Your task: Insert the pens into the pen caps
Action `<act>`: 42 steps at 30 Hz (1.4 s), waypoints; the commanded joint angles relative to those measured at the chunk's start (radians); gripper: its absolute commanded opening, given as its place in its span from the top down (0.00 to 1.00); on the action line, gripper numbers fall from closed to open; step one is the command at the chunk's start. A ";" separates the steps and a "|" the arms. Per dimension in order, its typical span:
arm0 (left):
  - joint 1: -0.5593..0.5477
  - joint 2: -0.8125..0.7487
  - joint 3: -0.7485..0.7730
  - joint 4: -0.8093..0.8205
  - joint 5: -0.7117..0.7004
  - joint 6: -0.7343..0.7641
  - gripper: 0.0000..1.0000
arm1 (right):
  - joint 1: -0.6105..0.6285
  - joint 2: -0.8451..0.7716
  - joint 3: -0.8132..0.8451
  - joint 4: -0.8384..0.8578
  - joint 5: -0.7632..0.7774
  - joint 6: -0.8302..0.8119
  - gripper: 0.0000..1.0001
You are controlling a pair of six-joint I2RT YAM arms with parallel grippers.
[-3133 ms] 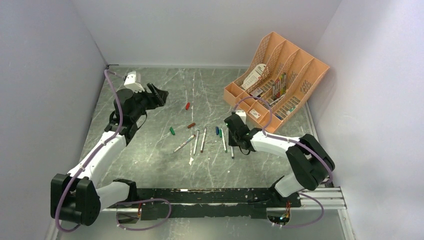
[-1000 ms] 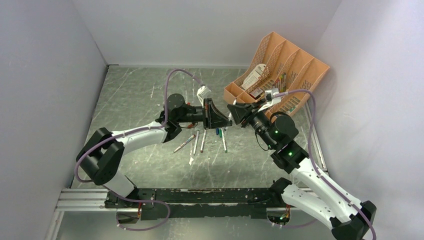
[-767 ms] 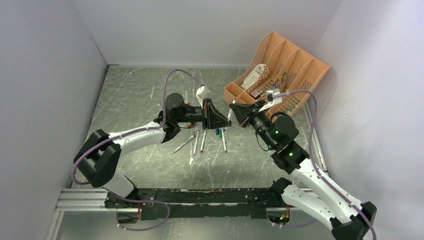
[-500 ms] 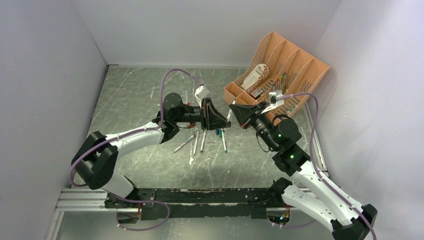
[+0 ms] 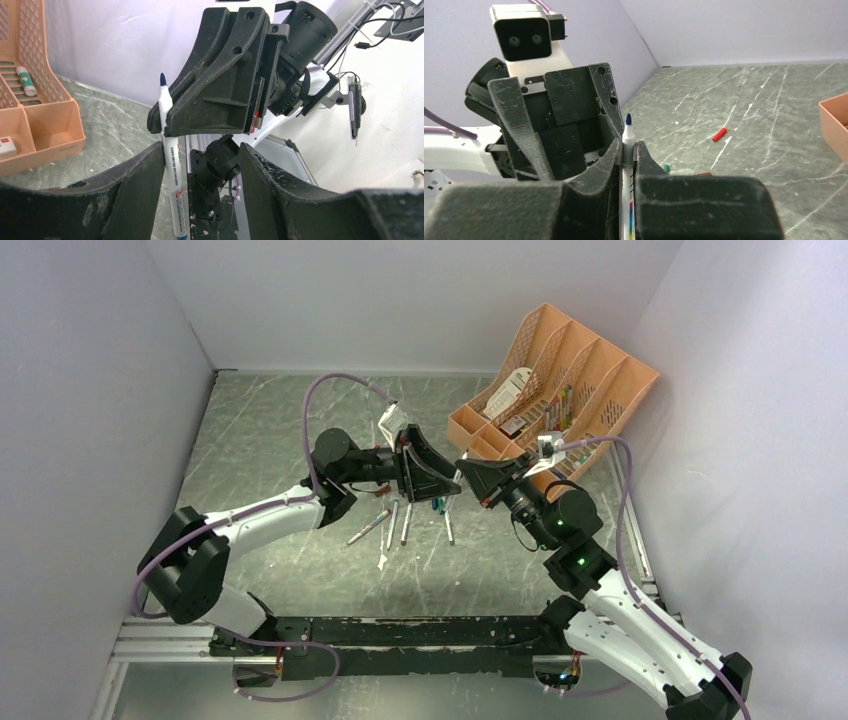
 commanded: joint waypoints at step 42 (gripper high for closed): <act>-0.011 -0.172 -0.106 -0.491 -0.829 0.313 0.93 | 0.003 0.082 0.073 -0.322 0.271 -0.052 0.56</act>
